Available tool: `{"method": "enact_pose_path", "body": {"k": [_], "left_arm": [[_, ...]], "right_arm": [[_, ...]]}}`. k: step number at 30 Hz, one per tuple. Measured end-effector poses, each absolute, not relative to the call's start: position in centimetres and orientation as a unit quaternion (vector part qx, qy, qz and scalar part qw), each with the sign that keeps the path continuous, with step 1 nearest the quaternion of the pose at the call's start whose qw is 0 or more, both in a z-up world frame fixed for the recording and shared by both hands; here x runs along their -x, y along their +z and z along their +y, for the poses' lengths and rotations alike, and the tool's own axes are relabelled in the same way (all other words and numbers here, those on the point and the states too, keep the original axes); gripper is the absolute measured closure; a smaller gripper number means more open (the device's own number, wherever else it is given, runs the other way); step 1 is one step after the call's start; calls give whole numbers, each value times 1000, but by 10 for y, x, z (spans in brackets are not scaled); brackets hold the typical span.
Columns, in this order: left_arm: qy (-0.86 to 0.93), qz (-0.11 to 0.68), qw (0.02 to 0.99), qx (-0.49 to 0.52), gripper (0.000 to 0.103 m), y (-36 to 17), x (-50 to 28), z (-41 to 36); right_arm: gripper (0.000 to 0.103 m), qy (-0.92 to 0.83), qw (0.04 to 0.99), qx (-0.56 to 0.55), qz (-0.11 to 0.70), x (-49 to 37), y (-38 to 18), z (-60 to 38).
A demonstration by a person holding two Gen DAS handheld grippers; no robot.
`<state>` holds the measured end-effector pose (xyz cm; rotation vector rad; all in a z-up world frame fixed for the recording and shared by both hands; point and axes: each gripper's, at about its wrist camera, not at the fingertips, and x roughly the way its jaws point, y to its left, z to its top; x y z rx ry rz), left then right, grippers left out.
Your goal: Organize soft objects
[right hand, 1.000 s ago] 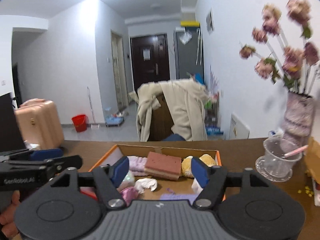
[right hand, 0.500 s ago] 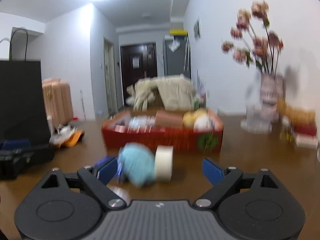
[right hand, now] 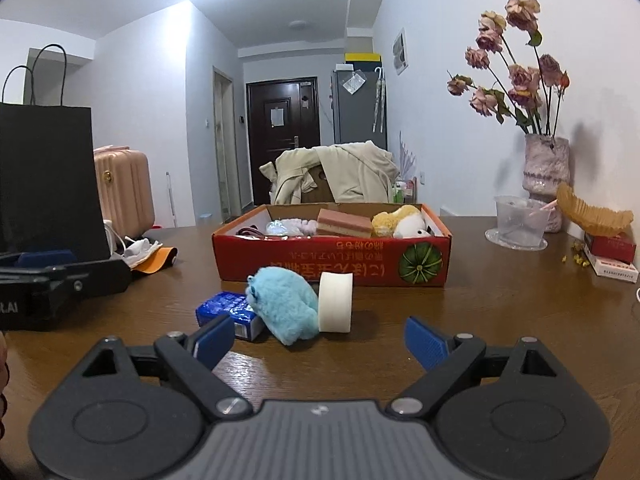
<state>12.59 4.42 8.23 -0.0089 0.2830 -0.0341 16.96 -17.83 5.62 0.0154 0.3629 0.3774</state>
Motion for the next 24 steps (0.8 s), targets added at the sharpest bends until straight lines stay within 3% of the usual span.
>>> {"method": "enact_pose_path", "body": {"k": [16, 22, 24], "left_arm": [[-22, 188, 982, 10, 1, 64, -198, 36], [-33, 224, 973, 34, 5, 51, -239, 35], [-38, 232, 971, 41, 13, 49, -252, 36]], "right_arm": [[13, 190, 961, -23, 198, -238, 50, -182], [26, 209, 953, -32, 218, -273, 49, -178], [33, 213, 948, -39, 233, -284, 47, -177]]}}
